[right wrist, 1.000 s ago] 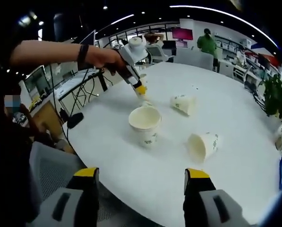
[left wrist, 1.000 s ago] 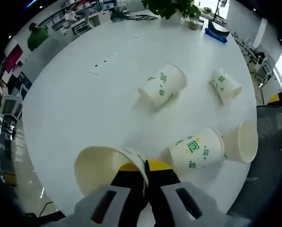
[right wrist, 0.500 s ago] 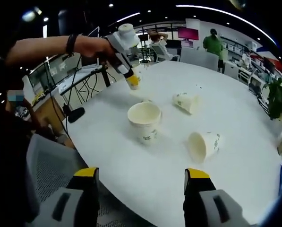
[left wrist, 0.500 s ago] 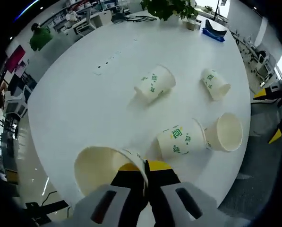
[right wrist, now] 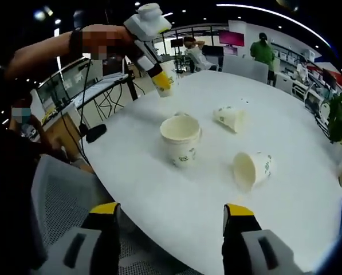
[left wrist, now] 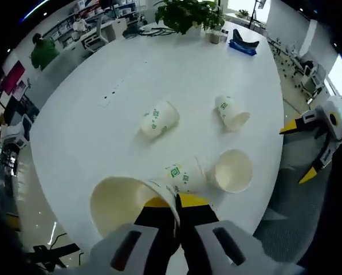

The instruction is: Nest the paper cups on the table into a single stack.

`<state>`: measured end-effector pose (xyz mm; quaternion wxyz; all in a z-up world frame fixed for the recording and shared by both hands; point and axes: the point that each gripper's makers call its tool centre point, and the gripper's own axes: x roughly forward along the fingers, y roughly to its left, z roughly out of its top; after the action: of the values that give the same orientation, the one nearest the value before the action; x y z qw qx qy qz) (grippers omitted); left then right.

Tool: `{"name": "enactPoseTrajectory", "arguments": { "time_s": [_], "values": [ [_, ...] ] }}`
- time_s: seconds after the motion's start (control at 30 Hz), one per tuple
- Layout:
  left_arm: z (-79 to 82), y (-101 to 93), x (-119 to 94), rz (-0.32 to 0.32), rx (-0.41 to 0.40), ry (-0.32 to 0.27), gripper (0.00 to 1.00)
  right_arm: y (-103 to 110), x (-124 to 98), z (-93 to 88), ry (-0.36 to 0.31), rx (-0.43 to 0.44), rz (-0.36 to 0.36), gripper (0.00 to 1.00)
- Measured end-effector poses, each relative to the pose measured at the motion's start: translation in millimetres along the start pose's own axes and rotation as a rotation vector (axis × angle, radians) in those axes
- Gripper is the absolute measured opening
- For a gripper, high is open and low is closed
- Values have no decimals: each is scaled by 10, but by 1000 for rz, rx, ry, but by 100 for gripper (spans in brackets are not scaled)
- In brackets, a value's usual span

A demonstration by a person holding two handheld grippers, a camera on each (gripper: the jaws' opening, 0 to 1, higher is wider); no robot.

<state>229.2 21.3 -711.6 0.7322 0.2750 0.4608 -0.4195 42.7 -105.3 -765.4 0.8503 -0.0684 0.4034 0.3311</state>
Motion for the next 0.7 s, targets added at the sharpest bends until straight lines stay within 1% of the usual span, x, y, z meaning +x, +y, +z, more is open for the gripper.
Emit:
{"name": "enactPoseTrajectory", "arguments": {
  "time_s": [0.17, 0.23, 0.3, 0.33, 0.43, 0.5, 0.57, 0.63, 0.7],
  "values": [
    [126, -283, -62, -33, 52, 2, 0, 28, -20, -29, 1, 5, 3, 73],
    [176, -425, -84, -53, 67, 2, 0, 37, -27, -38, 2, 5, 5, 73],
    [178, -480, -66, -67, 90, 7, 0, 39, -53, -55, 4, 5, 3, 73],
    [176, -581, -71, -76, 104, 12, 0, 38, -58, -57, 3, 6, 3, 73],
    [191, -750, -82, -97, 127, 16, 0, 21, -74, -86, 4, 11, -1, 73],
    [210, -832, -63, -110, 143, 18, 0, 8, -77, -113, 6, 12, -3, 73],
    [220, -857, -46, -124, 152, 22, 0, 3, -87, -130, 10, 15, -5, 73],
    [234, -970, -25, -138, 167, 27, 0, -2, -97, -141, 13, 11, -9, 73],
    [214, -1022, 18, -148, 178, 36, 0, -1, -107, -137, 10, 11, -10, 73]
  ]
}}
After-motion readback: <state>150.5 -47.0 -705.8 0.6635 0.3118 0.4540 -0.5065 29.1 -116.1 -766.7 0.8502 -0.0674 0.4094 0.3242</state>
